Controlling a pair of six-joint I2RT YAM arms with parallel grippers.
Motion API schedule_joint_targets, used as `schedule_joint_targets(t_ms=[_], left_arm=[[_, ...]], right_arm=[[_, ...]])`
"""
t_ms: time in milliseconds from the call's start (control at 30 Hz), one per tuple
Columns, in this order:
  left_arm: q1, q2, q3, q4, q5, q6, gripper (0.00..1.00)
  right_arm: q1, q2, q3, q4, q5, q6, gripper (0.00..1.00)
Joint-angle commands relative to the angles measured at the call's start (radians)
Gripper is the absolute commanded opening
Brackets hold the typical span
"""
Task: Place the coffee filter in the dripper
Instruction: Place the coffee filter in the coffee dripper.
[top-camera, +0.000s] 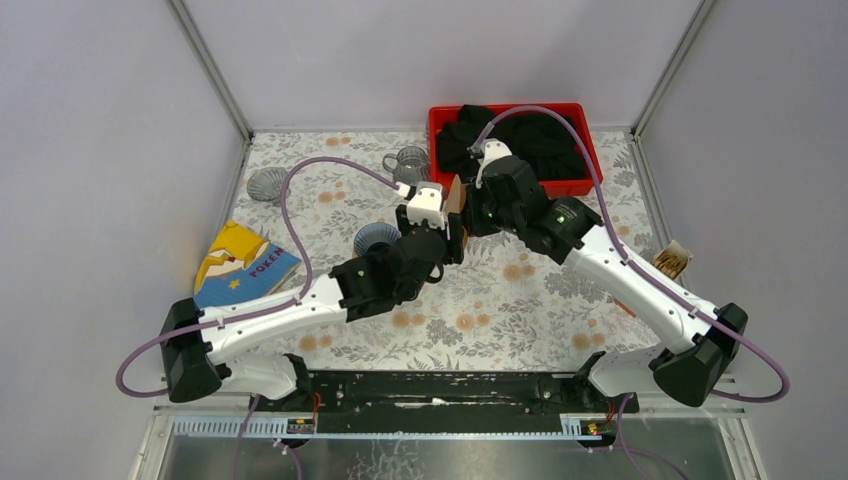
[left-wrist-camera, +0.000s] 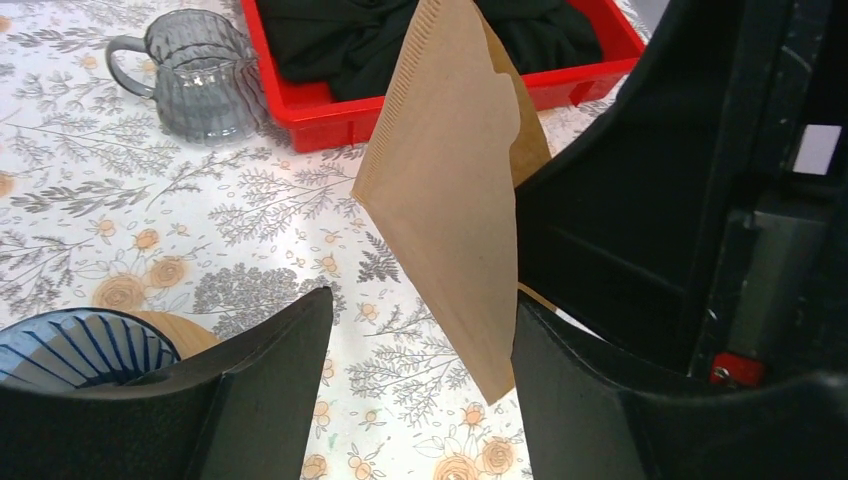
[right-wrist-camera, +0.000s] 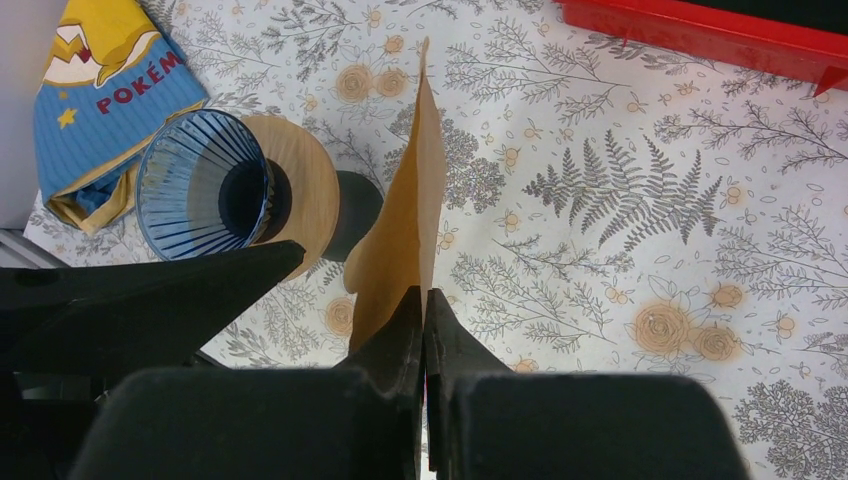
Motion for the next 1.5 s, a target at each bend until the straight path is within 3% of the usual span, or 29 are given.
schedule_joint_targets(t_ms=[0, 367, 767, 1333, 1467], left_arm=[[-0.006, 0.018, 0.049, -0.004, -0.098, 0.021, 0.7], [-0.001, 0.002, 0.082, -0.069, -0.169, 0.058, 0.62], [0.044, -0.049, 0.097, -0.204, -0.143, 0.037, 0.49], [0.095, -0.147, 0.151, -0.481, -0.057, -0.03, 0.09], [0.104, -0.16, 0.159, -0.532, -0.048, -0.052, 0.03]], right_arm=[[0.014, 0.004, 0.042, 0.034, -0.003, 0.016, 0.0], [0.04, 0.031, 0.075, 0.034, -0.051, 0.026, 0.0], [0.063, 0.094, 0.178, -0.017, -0.075, 0.028, 0.0], [0.144, 0.226, 0.359, -0.082, -0.098, 0.005, 0.0], [0.162, 0.244, 0.374, -0.072, -0.102, -0.001, 0.06]])
